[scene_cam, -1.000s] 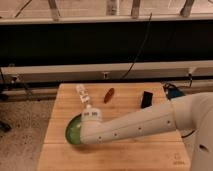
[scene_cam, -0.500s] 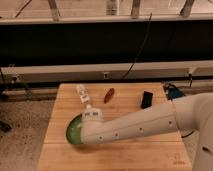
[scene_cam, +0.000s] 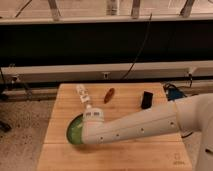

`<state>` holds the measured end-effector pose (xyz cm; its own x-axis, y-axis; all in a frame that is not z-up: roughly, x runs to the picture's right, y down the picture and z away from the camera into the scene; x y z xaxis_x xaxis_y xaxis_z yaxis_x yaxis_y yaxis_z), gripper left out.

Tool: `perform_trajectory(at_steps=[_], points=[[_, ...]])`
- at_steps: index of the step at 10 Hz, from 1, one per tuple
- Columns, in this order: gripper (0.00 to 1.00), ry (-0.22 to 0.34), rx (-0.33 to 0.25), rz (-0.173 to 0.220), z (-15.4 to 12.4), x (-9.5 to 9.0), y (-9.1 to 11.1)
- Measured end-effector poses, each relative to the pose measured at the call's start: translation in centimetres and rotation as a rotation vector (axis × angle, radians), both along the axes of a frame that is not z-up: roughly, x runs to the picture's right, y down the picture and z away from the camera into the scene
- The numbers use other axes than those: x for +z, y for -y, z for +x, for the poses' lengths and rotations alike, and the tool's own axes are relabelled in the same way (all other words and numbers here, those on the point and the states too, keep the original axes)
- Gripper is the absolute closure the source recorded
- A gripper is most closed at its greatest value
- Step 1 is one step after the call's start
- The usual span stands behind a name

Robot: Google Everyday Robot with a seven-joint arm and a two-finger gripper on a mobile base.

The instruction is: Pick up the ceramic bowl

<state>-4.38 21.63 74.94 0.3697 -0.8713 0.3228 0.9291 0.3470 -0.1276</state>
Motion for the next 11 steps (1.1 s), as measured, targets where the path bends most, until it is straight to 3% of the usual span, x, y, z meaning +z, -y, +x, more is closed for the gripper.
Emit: perform_trajectory(at_steps=[11], points=[[1.00, 0.009, -0.001, 0.007, 0.01, -0.75, 0.62]])
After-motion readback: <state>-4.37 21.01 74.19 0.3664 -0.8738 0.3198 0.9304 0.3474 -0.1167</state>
